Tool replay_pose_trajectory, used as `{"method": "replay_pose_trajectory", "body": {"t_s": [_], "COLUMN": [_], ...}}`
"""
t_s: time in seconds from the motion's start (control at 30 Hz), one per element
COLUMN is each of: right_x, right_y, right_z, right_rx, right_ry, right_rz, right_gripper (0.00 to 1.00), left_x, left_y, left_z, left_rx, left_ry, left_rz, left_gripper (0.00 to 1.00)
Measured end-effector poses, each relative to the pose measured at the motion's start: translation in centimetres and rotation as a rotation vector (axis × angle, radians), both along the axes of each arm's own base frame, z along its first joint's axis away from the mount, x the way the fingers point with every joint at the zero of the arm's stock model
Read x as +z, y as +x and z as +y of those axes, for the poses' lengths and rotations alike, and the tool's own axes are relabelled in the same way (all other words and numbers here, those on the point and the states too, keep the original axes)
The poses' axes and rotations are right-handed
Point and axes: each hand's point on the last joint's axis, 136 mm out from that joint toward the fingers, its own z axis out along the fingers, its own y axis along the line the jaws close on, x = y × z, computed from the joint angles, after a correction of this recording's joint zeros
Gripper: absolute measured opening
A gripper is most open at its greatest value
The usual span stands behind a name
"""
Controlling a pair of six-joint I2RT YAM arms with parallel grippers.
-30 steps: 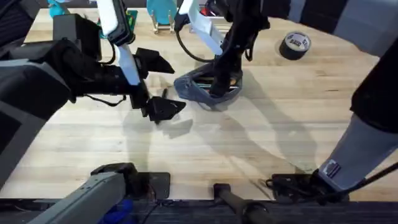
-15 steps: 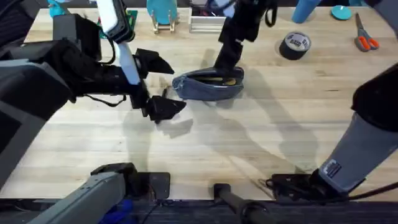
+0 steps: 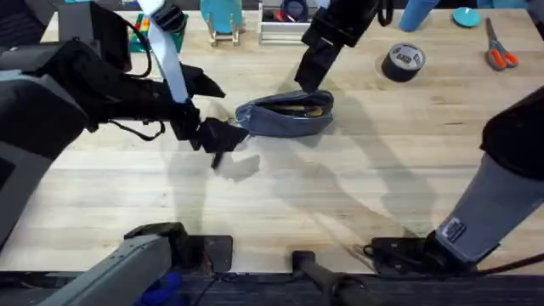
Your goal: Unzip the bag, pick up the pens from the table one at a time and place them inside, then zip the bag closed.
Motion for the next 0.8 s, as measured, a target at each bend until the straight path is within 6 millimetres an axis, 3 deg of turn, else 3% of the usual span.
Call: {"method": "replay_pose_trajectory", "body": {"t_s": [0.53, 0.8], "right_x": [0.3, 2.6], "right_y": [-0.3, -2.1], "right_z": [0.0, -3.5], "right_rx": [-0.054, -0.128], "right_ry": [0.03, 0.091], "right_rz": [0.012, -0.067], "right_gripper": [0.996, 0.996], "left_x": [-0.3, -0.2], "left_y": [-0.1, 0.2], "left_z": [0.2, 0.3], "left_rx": [0.018, 0.031], "left_ry": [0.009, 0.012], "left_rz": [0.022, 0.02], "left_gripper": [0.993, 0.993]}}
